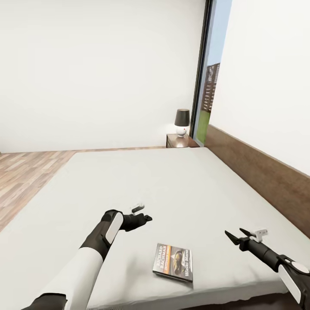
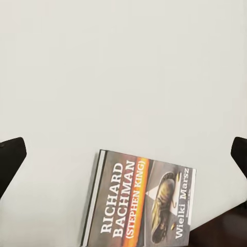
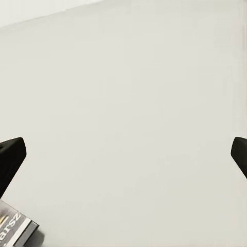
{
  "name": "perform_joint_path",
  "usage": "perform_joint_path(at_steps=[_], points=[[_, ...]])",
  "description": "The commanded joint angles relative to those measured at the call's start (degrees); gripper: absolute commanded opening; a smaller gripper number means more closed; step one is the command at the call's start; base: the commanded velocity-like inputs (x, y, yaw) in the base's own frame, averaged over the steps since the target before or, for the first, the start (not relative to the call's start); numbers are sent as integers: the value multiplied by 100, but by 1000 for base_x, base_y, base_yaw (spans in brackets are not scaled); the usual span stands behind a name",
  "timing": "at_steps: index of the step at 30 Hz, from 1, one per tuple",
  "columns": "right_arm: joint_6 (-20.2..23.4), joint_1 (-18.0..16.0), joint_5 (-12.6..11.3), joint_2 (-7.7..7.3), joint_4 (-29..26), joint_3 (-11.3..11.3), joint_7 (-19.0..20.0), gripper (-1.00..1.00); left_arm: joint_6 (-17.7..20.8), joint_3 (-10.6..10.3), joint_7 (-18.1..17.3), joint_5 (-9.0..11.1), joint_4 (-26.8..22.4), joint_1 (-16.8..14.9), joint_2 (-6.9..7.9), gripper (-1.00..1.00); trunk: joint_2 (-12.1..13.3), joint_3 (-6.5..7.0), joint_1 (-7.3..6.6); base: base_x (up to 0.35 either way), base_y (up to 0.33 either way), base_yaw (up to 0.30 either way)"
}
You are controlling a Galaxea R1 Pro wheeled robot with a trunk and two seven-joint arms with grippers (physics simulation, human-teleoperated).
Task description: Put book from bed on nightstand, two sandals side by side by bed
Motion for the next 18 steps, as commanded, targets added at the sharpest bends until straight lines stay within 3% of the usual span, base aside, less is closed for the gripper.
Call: perform_joint_path(at_steps=[1, 6, 10, 12, 18], points=[[-3, -5, -31, -3, 7, -8, 29, 100, 27, 16, -21, -16, -1, -3, -3, 100, -44, -24, 22, 0, 0, 0], [-7, -5, -31, -1, 7, -28, -10, 100, 26, 16, -21, -15, 11, -3, -3, 100, -245, -114, 132, 0, 0, 0], [-52, -5, -31, -1, 5, -31, -533, 100, 26, 16, -21, -15, 13, -3, -3, 100, -325, -150, 176, 0, 0, 0], [-80, -5, -31, -1, -12, -28, -972, 100, 26, 16, -21, -15, 13, -3, -3, 100, -365, -168, 198, 0, 0, 0], [-93, -5, -38, -1, -341, -25, -1349, 100, 26, 16, -21, -15, 13, -3, -3, 100, -606, -275, 330, 0, 0, 0]])
